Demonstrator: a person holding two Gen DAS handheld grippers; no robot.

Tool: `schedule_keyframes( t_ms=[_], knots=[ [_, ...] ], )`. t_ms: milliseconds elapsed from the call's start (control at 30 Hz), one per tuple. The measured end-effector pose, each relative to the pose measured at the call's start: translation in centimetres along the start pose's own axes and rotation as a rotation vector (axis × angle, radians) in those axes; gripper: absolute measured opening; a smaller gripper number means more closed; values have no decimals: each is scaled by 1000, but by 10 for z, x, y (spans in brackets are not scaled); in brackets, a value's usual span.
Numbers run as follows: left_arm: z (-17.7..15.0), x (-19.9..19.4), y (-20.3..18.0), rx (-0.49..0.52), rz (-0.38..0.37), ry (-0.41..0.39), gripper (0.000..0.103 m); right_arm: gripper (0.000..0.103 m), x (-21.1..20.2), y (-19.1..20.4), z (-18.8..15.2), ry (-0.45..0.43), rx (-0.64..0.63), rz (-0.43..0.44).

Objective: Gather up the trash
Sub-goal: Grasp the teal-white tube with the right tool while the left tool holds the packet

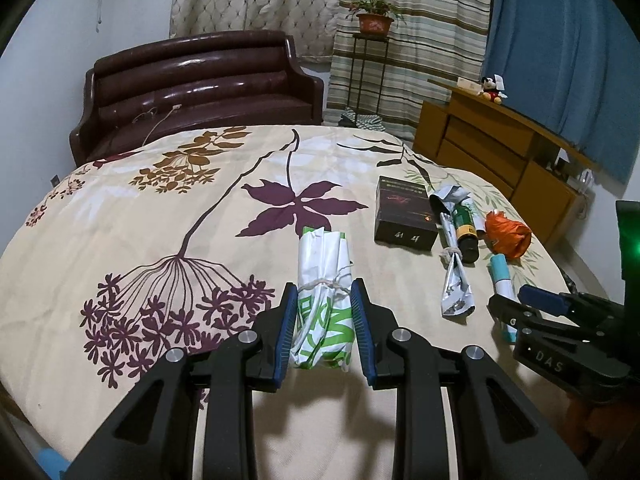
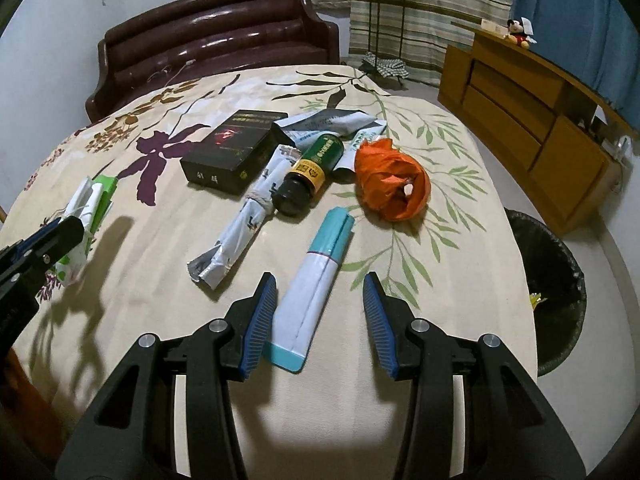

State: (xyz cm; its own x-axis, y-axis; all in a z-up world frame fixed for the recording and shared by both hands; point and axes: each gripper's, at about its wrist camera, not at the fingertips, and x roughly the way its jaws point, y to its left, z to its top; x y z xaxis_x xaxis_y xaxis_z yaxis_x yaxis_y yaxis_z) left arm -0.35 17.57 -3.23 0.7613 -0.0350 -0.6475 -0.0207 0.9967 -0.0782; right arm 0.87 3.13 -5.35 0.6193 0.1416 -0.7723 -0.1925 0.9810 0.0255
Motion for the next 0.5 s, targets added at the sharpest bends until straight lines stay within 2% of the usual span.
schedule_keyframes(
  t_ms=[67, 233, 500],
  knots=[
    [0, 1, 0, -1, -5, 3, 29, 40, 0, 0, 0, 2, -9, -3],
    [-1, 4, -6, 2, -17, 9, 29, 21, -2, -6, -3, -1, -18, -17],
    [1, 1, -22, 20, -45, -9, 29, 19, -10, -18, -8, -20, -20, -3]
  ],
)
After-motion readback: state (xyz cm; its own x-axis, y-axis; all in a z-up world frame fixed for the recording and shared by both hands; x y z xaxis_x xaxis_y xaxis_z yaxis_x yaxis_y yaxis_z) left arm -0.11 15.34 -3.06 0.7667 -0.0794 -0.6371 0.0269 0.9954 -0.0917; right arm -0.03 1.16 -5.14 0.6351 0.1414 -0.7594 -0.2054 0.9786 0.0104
